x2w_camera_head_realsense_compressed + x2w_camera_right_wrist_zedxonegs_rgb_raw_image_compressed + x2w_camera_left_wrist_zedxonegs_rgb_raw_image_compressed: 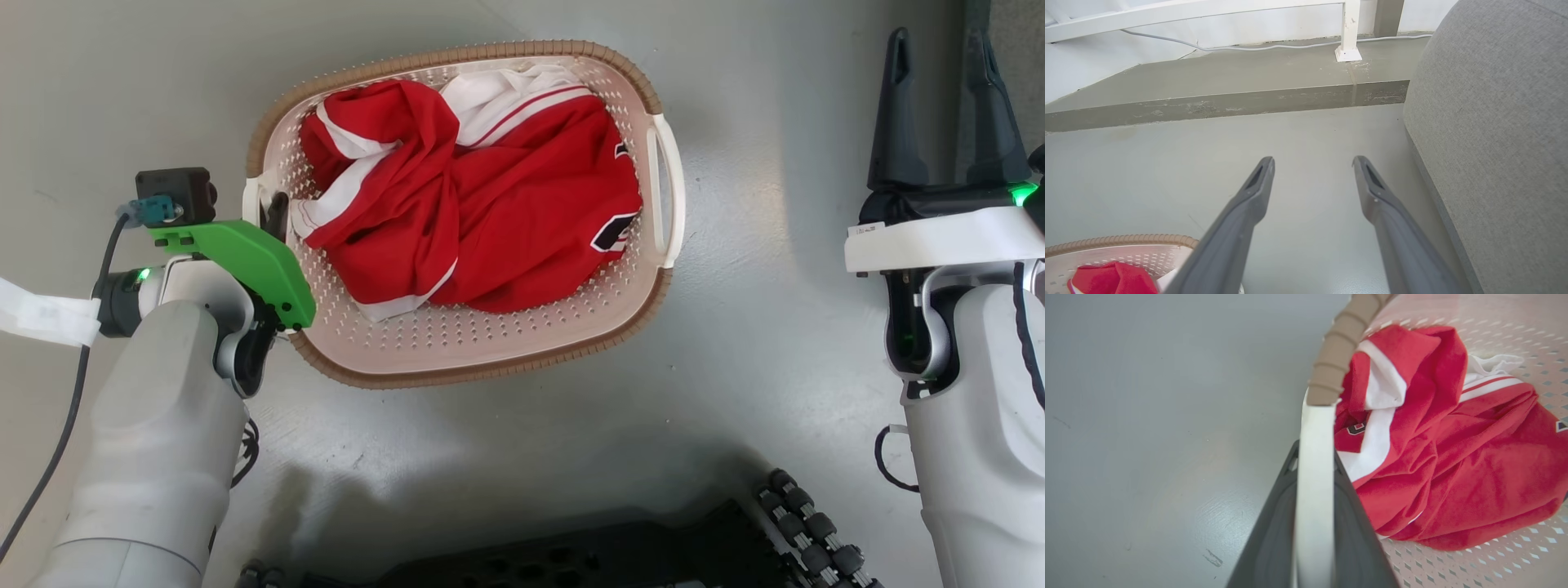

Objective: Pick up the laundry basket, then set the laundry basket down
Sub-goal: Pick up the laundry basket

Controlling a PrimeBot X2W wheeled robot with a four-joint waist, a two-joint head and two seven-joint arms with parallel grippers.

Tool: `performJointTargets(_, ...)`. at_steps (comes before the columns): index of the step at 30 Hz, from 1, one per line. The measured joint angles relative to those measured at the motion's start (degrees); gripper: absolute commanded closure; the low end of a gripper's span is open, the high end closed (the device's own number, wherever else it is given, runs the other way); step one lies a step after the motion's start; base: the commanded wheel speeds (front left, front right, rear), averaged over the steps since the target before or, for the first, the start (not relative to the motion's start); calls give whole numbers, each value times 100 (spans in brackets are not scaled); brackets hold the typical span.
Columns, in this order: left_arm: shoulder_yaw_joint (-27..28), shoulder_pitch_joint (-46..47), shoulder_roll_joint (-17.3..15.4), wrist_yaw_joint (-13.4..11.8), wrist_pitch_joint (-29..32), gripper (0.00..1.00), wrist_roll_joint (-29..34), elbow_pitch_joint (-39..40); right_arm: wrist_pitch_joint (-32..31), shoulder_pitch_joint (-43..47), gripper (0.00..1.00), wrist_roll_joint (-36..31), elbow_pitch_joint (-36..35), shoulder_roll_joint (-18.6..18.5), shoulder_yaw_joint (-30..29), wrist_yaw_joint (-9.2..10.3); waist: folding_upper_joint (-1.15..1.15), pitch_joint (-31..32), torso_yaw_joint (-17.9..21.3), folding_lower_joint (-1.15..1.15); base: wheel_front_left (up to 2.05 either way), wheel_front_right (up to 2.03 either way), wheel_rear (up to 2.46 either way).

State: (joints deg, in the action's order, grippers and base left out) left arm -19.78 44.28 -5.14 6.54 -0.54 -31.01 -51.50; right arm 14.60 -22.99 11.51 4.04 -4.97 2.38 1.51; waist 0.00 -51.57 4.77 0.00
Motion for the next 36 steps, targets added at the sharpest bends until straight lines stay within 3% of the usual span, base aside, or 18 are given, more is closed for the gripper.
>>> performJointTargets(3,-44,44,-10,1,0,100,1,-76,0,0,0,0,0,19,-22,0,0,-1,16,0,0,0,0)
performJointTargets(5,-73,77,-14,4,3,68,2,-149,0,0,0,0,2,26,-40,-1,0,-2,26,0,0,0,0)
performJointTargets(6,-75,90,-20,7,3,59,2,-175,0,0,0,0,3,31,-46,-8,0,-3,29,0,0,0,0)
performJointTargets(8,-70,117,-22,13,1,0,1,-198,0,0,0,-1,4,42,-53,-19,0,-3,34,0,0,0,0)
performJointTargets(17,-86,294,-12,52,-232,0,1,-293,0,0,0,-7,29,59,-152,-49,0,5,17,0,0,0,0)
performJointTargets(28,134,252,27,49,-1385,0,-9,-238,0,2,0,-108,313,78,-279,-108,0,396,-83,0,0,0,0)
performJointTargets(36,183,-20,60,-9,-1421,0,16,23,0,77,0,-163,524,68,-387,-162,0,918,-201,0,0,0,0)
